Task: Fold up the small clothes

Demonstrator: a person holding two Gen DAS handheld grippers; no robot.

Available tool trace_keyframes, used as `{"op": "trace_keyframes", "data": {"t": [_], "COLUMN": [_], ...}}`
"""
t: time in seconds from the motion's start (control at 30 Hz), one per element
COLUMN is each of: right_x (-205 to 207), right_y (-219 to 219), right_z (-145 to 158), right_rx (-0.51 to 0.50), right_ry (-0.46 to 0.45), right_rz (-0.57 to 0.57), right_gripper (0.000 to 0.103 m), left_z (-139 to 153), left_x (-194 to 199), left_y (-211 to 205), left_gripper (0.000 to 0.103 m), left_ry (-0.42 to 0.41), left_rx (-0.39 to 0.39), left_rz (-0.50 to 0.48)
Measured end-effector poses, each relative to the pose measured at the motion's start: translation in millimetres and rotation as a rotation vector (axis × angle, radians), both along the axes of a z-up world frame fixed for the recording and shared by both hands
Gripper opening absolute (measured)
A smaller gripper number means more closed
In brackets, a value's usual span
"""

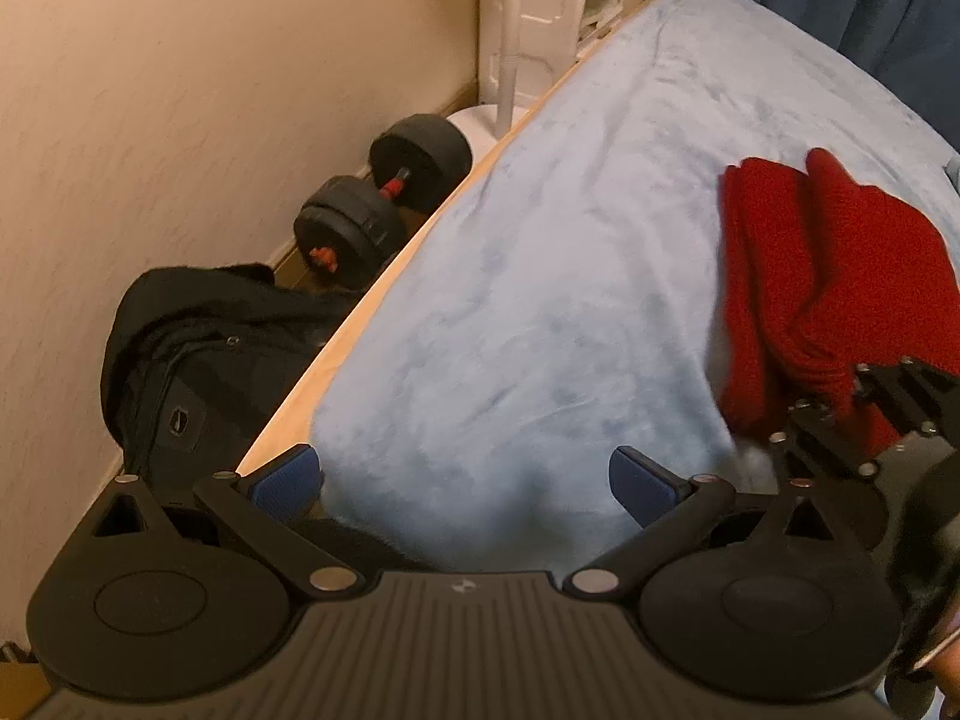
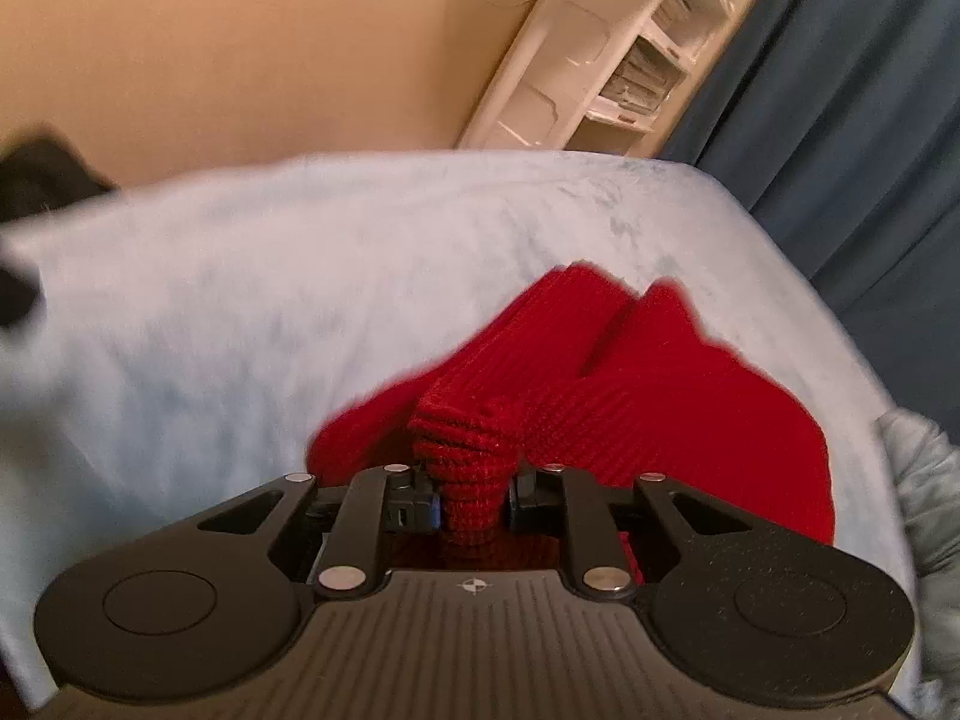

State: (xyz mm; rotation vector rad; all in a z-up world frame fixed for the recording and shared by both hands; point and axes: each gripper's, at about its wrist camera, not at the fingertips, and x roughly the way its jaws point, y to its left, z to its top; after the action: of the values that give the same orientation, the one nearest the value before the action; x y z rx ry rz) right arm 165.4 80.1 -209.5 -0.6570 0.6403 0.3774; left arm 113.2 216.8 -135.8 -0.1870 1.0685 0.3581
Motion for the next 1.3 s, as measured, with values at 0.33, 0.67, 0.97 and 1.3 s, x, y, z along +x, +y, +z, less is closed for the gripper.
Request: {"op": "trace_keyframes", "data": {"t": [0.33, 0.67, 0.97, 1.3], "right_x": [6.2, -37.1, -21.4, -90.1], "right_y": [-11.1, -45.3, -167.3, -168.5], "right_z": [73.4, 64.9, 60.4, 81.8], "right_rx": [0.222, 0.335, 0.333, 0.364], "right_ry": [-0.083, 0.09, 0.089, 0.137], "right_rz": [0.014, 0.079, -0.37, -0.324], "right_gripper": [0.018, 0.049, 0.043, 0.053], "left_z": [0.2, 8.6, -23.5, 15.9], "left_x": [1.6, 10.1, 91.2, 19.7], "left_y": [8.7, -9.7, -83.0, -77.0], "left_gripper": [0.103, 0.103, 0.103, 0.103], "left_ry": [0.0, -0.027, 0.009, -0.022], "left_rx": [-0.013, -0.02, -0.127, -0.093], "left_rz": [0.032, -0.047, -0.269, -0.261]}}
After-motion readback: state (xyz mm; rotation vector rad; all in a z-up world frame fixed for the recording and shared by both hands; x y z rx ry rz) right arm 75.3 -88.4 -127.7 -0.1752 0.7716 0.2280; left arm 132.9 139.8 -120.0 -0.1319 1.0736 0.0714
